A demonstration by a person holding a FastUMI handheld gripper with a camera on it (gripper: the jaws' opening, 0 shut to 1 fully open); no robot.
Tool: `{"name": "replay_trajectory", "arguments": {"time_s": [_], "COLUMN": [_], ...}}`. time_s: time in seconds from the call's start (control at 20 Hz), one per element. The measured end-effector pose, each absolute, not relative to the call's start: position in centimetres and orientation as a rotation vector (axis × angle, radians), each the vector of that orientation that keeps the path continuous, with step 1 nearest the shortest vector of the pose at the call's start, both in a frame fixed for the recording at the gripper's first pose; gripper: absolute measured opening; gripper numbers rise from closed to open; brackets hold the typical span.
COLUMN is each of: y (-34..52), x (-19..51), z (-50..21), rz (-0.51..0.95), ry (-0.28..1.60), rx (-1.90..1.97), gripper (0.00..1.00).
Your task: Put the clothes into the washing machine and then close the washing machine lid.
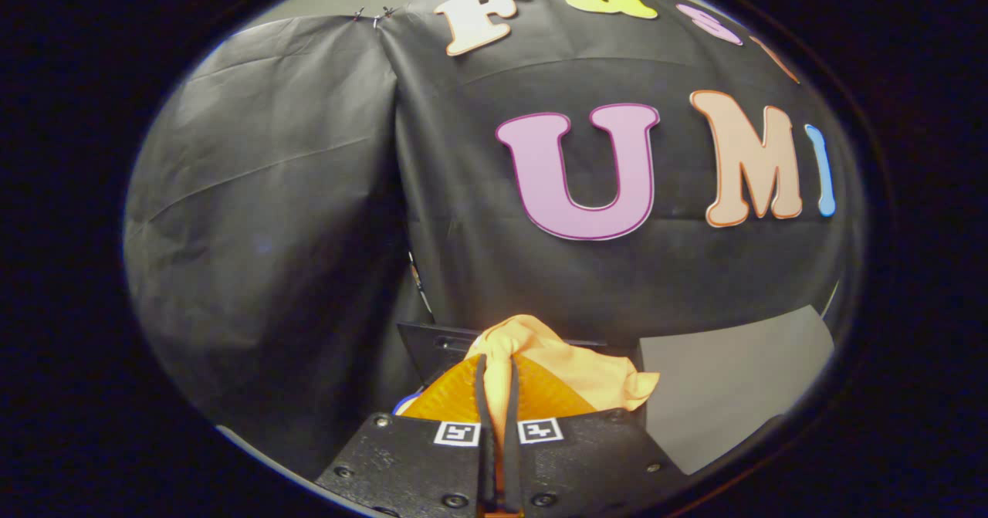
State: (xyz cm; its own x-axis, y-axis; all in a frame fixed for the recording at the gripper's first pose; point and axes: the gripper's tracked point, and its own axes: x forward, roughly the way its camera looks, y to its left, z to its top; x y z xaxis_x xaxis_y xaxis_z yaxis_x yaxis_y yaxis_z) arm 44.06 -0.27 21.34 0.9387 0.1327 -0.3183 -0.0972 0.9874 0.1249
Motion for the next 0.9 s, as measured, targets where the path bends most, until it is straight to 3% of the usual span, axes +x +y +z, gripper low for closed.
{"name": "replay_trajectory", "arguments": {"time_s": [0.4, 0.75, 0.9], "y": [4.1, 5.7, 4.7], "x": [47.8, 49.4, 50.1], "z": [15.6, 12.0, 10.9], "rz": [0.154, 0.171, 0.138], "ry": [0.372, 0.399, 0.395], "rx": [0.163, 0.202, 0.162], "gripper": [0.05, 0.12, 0.23]}}
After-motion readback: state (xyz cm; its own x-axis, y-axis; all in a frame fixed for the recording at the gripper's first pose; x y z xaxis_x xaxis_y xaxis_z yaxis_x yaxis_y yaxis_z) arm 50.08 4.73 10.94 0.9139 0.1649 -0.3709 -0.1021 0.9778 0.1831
